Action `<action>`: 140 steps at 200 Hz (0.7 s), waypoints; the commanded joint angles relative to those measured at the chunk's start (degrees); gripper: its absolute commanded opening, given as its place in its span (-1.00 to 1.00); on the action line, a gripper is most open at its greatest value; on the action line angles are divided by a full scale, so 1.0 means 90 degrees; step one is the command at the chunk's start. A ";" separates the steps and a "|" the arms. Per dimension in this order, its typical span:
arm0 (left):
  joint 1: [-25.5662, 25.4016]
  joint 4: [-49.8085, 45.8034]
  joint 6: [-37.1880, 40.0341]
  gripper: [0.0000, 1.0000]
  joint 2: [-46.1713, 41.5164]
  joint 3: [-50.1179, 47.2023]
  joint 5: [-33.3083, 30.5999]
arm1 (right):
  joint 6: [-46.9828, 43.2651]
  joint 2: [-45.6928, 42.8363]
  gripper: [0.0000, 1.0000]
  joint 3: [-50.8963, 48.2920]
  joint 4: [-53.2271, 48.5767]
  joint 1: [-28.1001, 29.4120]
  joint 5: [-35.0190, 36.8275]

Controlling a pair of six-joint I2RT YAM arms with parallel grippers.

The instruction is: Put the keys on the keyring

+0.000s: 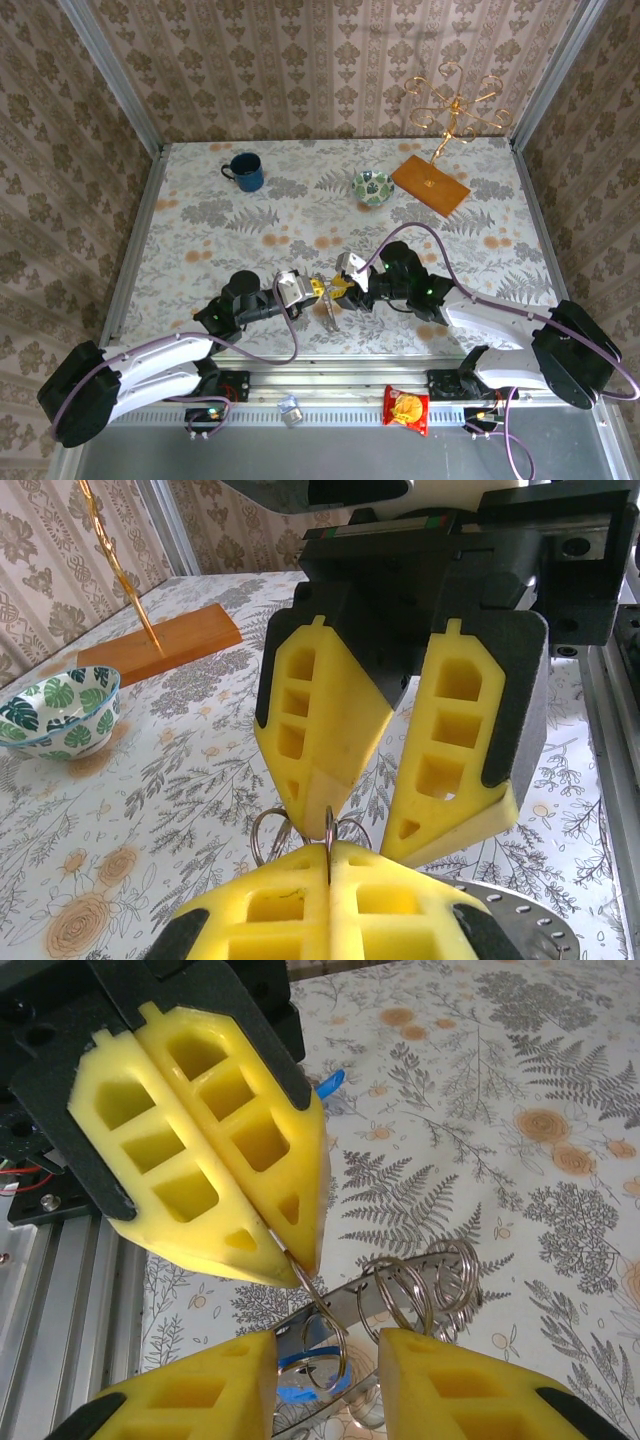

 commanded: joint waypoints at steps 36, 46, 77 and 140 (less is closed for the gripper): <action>-0.0055 0.0338 -0.0099 -1.00 0.0016 -0.0054 0.0236 | -0.0269 0.0115 -0.40 0.0293 0.0213 -0.0006 -0.0397; -0.0052 0.0348 -0.0099 -1.00 0.0016 -0.0061 0.0246 | -0.0307 0.0125 -0.45 0.0308 0.0177 0.0000 -0.0447; -0.0059 0.0372 -0.0099 -1.00 0.0006 -0.0074 0.0227 | -0.0430 0.0191 -0.68 0.0388 0.0023 0.0000 -0.0526; -0.0058 -0.0722 0.0256 -0.45 -0.0324 0.0161 -0.0095 | -0.1384 0.0133 -1.00 0.1109 -0.1705 0.0015 -0.0251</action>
